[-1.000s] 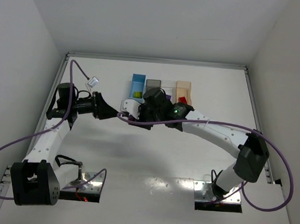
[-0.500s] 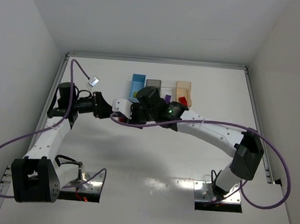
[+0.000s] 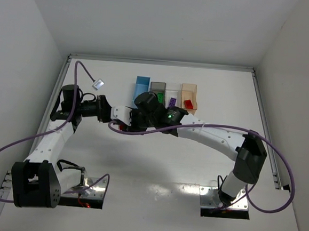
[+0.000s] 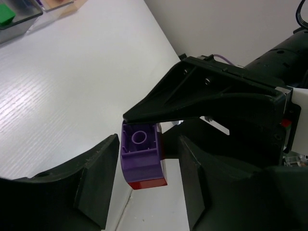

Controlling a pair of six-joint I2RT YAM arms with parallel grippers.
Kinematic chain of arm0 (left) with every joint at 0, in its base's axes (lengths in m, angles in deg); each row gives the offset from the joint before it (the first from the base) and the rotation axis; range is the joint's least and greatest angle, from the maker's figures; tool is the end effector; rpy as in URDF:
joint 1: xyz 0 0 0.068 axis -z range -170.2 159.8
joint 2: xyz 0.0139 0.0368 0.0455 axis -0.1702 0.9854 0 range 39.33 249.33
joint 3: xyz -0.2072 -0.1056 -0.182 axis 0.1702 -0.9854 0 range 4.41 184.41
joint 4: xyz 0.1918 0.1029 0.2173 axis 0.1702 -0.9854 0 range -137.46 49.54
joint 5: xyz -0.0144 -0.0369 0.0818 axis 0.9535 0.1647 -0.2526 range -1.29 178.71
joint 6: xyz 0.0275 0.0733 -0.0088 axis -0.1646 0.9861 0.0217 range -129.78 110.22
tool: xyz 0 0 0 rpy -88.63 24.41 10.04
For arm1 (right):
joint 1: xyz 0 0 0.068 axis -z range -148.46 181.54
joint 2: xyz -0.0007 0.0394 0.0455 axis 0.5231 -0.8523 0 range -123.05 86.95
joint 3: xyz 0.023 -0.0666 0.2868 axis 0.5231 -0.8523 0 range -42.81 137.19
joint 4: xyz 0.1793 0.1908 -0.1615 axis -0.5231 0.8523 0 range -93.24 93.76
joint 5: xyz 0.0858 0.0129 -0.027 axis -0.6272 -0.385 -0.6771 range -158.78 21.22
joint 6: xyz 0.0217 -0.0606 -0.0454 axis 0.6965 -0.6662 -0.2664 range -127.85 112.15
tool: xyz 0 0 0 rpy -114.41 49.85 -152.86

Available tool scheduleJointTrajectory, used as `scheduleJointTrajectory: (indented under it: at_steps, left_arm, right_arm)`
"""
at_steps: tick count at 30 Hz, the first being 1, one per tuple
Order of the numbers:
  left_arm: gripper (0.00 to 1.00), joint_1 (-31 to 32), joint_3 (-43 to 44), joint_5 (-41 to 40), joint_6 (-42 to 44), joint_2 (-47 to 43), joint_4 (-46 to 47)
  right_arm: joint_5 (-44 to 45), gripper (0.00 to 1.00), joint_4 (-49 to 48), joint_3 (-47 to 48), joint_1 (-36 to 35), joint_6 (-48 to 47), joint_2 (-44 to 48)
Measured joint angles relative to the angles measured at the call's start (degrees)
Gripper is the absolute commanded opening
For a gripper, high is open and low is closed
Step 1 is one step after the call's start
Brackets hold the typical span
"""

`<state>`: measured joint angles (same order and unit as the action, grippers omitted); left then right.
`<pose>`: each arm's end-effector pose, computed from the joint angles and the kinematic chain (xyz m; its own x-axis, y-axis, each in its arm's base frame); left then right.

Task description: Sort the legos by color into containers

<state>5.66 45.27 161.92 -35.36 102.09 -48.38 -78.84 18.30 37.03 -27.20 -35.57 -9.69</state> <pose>0.2685 -0.0455 0.2684 -0.7961 -0.1827 -0.5769 0.5142 0.2984 -0.8041 0.2296 0.4011 0.2842 0.1397 -0.6527 -0.7446 -0.9578 0.1018 -0.2689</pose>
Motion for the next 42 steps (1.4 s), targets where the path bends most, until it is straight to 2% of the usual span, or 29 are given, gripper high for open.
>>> scheduleJointTrajectory:
  at_steps: [2, 11, 15, 18, 25, 28, 29, 30, 31, 34, 35, 42]
  left_arm:
    - [0.64, 0.3, 0.0, 0.8, 0.0, 0.0, 0.4]
    - [0.62, 0.3, -0.7, 1.5, -0.4, 0.0, 1.4]
    - [0.56, 0.3, -1.0, 1.6, -0.5, 0.0, 1.7]
    - [0.43, 0.3, -1.0, 1.3, -0.8, 0.0, 2.1]
    - [0.35, 0.3, -1.4, 0.7, -1.5, 0.0, 2.8]
    - [0.19, 0.3, -1.7, 0.7, -1.7, 0.0, 3.3]
    - [0.15, 0.3, -1.8, 0.7, -1.7, 0.0, 3.4]
    - [0.11, 0.3, -2.0, 0.6, -1.7, -0.2, 3.5]
    - [0.11, 0.3, -2.3, 0.3, -1.8, -0.7, 3.8]
    - [0.08, 0.4, -3.9, 0.1, -2.5, -3.7, 5.2]
    - [0.08, 0.4, -4.9, -0.2, -3.3, -5.3, 6.4]
    - [0.05, 0.0, -7.0, -0.8, -7.0, -9.6, 11.5]
  right_arm:
    - [0.5, 0.0, -0.1, 0.2, -0.1, -0.3, 0.0]
    - [2.3, 0.0, -0.1, 0.5, -0.3, -0.8, 0.0]
    - [2.8, 0.0, -0.2, 1.0, -0.3, -0.8, 0.0]
    - [3.0, 0.0, -0.2, 1.4, -0.3, -0.8, 0.0]
    - [4.1, 0.0, 0.2, 1.6, -0.8, -1.3, -0.1]
    - [4.3, 0.18, 0.3, 1.7, -0.9, -1.3, -0.3]
    - [4.5, 0.48, 0.4, 1.9, -1.0, -1.2, -0.5]
    - [4.7, 0.62, 0.7, 2.1, -1.0, -1.2, -0.6]
    - [4.8, 0.75, 0.8, 2.3, -1.1, -0.8, -0.8]
    - [4.5, 0.81, 0.3, 2.8, -1.5, 0.4, -1.1]
    - [4.3, 0.87, 0.0, 2.9, -1.5, 0.9, -1.1]
    - [3.8, 0.96, -0.1, 2.9, -1.2, 4.6, -1.0]
